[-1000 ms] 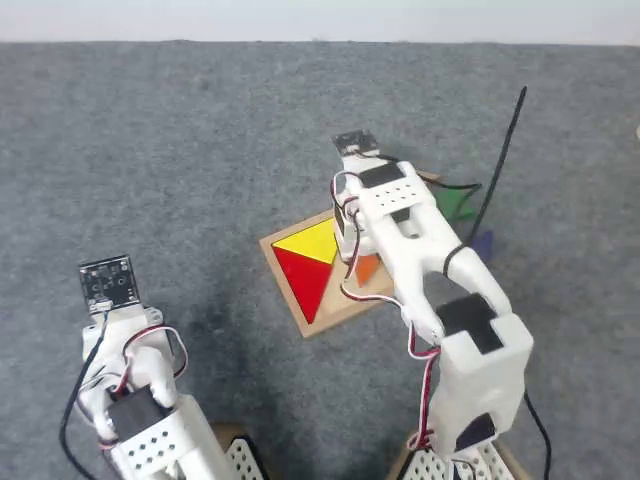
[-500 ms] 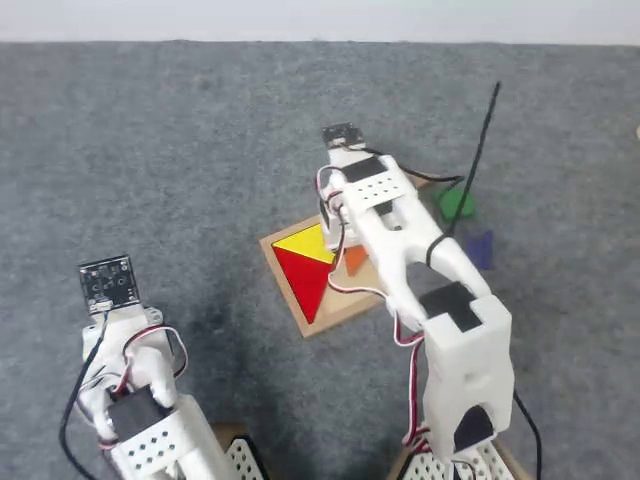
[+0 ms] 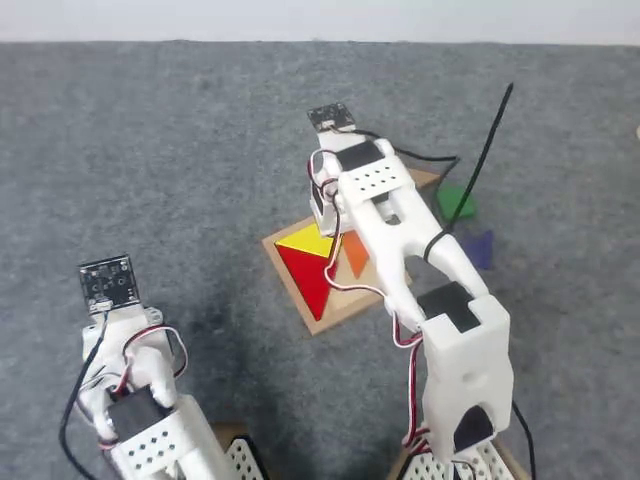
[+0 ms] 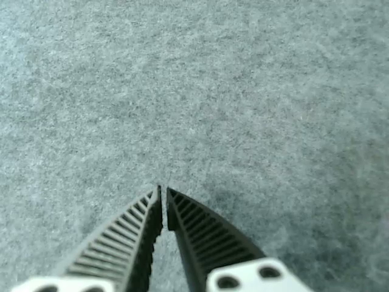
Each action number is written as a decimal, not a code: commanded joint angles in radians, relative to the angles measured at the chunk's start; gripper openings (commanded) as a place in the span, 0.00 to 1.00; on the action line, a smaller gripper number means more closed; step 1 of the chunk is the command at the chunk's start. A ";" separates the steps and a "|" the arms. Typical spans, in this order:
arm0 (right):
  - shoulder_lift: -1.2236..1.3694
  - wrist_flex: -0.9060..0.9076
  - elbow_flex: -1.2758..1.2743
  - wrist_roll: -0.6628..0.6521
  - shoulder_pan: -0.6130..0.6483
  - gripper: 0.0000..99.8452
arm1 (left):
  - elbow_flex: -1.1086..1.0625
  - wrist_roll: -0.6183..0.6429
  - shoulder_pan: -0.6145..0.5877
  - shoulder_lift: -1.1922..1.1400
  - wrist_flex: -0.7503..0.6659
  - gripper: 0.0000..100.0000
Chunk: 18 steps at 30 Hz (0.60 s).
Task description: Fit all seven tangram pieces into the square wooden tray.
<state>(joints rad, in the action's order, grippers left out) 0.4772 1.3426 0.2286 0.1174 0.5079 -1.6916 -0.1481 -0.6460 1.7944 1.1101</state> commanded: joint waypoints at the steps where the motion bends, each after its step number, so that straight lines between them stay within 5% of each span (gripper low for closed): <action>1: -0.012 0.024 0.028 -0.018 0.002 0.25 | 0.007 -0.011 0.006 0.005 0.005 0.02; 18: -0.008 -0.093 -0.138 -0.120 -0.068 0.25 | 0.007 -0.011 0.006 0.005 0.005 0.02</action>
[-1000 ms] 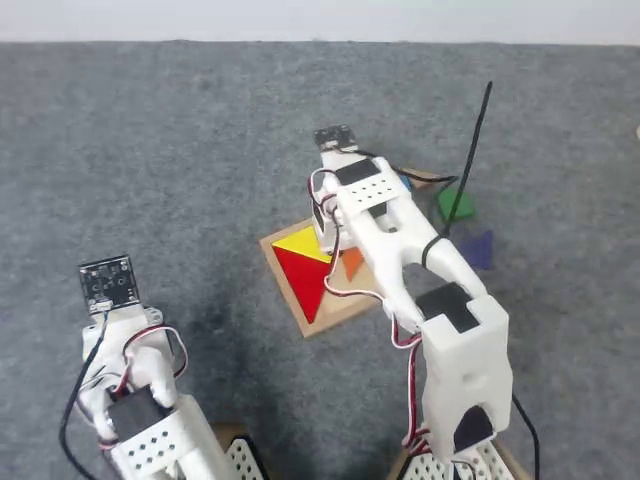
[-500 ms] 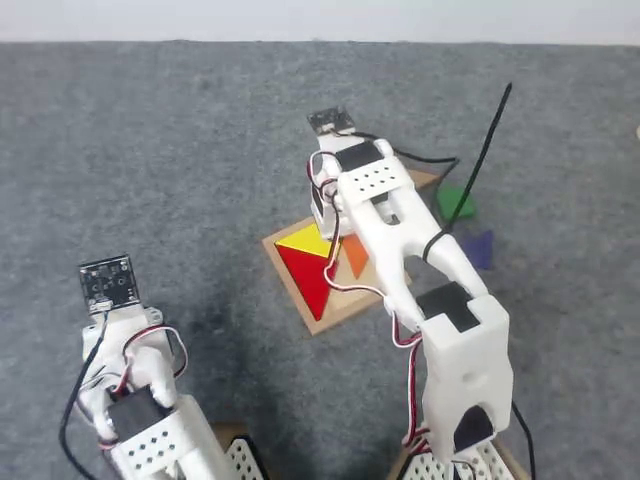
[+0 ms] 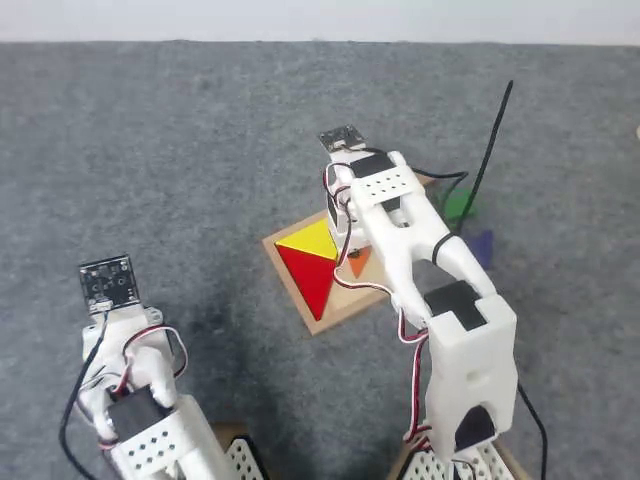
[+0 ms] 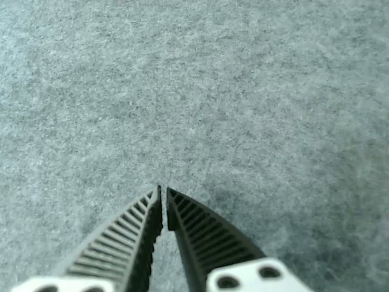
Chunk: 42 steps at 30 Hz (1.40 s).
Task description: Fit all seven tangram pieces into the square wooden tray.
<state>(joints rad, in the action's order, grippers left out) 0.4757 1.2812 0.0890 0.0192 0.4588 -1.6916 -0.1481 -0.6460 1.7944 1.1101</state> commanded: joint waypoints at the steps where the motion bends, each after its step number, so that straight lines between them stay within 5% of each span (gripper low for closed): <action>1: -0.007 -0.031 0.003 -0.025 -0.025 0.25 | 0.007 -0.011 0.006 0.005 0.005 0.02; 18: -0.022 -0.051 0.084 -0.064 -0.088 0.25 | 0.007 -0.011 0.006 0.005 0.006 0.02; 26: -0.286 0.041 0.077 -0.051 -0.170 0.25 | 0.007 -0.011 0.006 0.005 0.006 0.02; 33: -0.432 0.058 -0.043 -0.169 -0.349 0.25 | 0.007 -0.011 0.006 0.005 0.006 0.02; 42: -0.440 -0.197 -0.351 -0.331 -0.647 0.25 | 0.007 -0.011 0.006 0.005 0.006 0.02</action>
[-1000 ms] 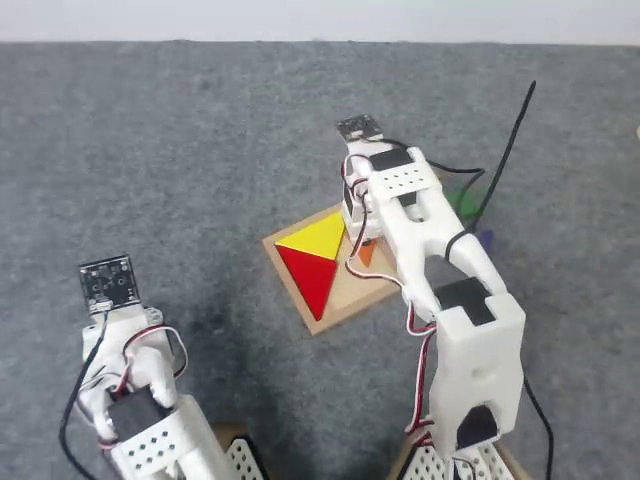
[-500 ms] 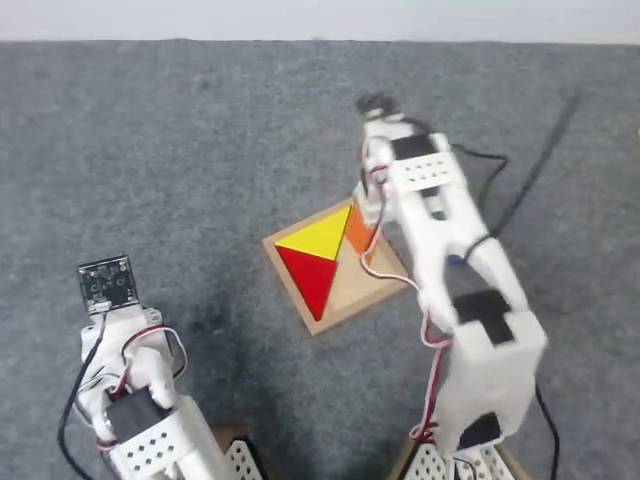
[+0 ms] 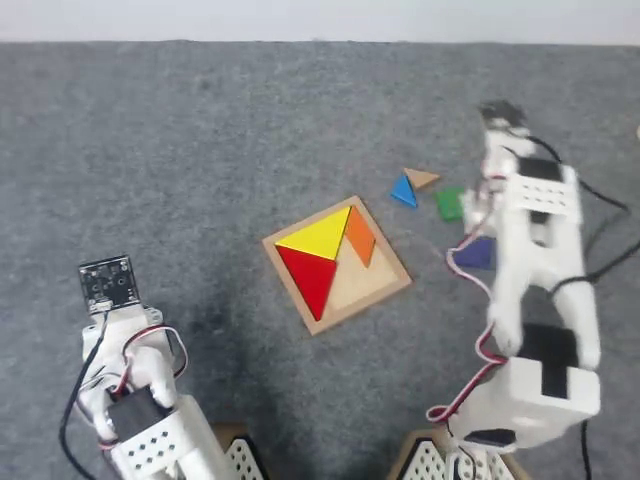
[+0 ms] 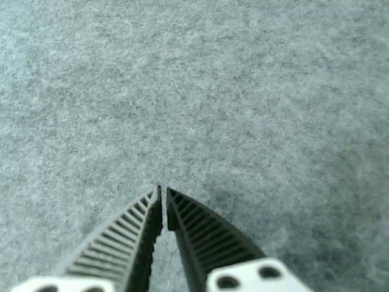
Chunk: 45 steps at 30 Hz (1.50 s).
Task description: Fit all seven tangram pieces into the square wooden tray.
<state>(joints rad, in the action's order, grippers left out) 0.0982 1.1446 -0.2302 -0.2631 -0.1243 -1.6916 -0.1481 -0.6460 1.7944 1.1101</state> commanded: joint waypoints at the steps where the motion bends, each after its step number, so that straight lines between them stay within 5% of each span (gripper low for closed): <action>1: -0.062 -0.067 -0.043 -0.060 -0.079 0.25 | 0.007 -0.011 0.006 0.005 0.006 0.02; 10: -0.061 -0.071 -0.055 -0.100 -0.107 0.26 | 0.007 -0.011 0.006 0.005 0.006 0.02; 15: -0.054 -0.107 -0.044 -0.135 -0.002 0.26 | 0.007 -0.011 0.006 0.005 0.006 0.02; 24: 0.262 -0.068 0.373 0.077 0.058 0.26 | 0.007 -0.011 0.006 0.006 0.025 0.02; 35: 0.642 -0.019 0.773 -0.041 0.160 0.26 | 0.007 -0.011 0.006 0.006 0.025 0.02; 45: 0.697 0.053 0.806 -0.071 0.162 0.26 | 0.007 -0.011 0.006 0.006 0.025 0.02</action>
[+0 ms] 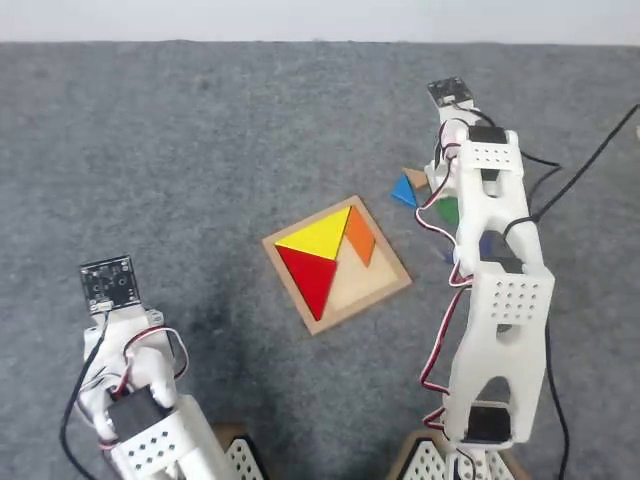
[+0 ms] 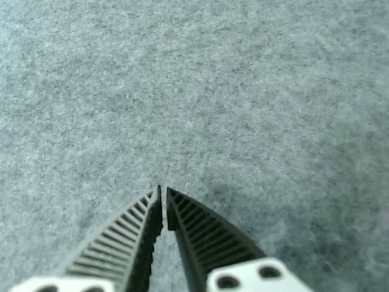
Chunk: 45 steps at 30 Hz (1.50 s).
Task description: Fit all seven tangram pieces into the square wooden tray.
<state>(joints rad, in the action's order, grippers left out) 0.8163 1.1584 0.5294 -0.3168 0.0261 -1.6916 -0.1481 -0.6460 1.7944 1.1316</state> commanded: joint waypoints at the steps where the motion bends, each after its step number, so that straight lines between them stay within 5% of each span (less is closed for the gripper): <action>1: -0.022 0.047 0.046 -0.017 0.012 0.26 | 0.007 -0.011 0.006 0.008 0.003 0.02; 8: -0.065 0.108 0.041 -0.023 -0.004 0.25 | 0.007 -0.011 0.006 0.008 0.003 0.02; 17: -0.153 0.268 0.046 0.233 0.001 0.25 | 0.007 -0.011 0.006 0.008 0.003 0.02; 21: -0.160 0.165 0.057 0.206 0.024 0.26 | 0.007 -0.011 0.006 0.008 0.003 0.02; 25: -0.143 0.051 0.091 -0.009 0.093 0.26 | 0.007 -0.011 0.006 0.008 0.003 0.02; 28: -0.120 -0.016 0.092 -0.046 0.137 0.26 | 0.007 -0.011 0.006 0.008 0.003 0.02; 34: -0.048 -0.156 0.092 0.058 0.151 0.25 | 0.007 -0.011 0.006 0.008 0.005 0.02; 45: 0.054 -0.143 0.080 0.075 0.147 0.25 | 0.007 -0.011 0.006 0.006 0.005 0.02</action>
<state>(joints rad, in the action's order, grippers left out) 0.8669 1.0188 0.5677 -0.2524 0.1734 -1.6916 -0.1481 -0.6460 1.7944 1.1316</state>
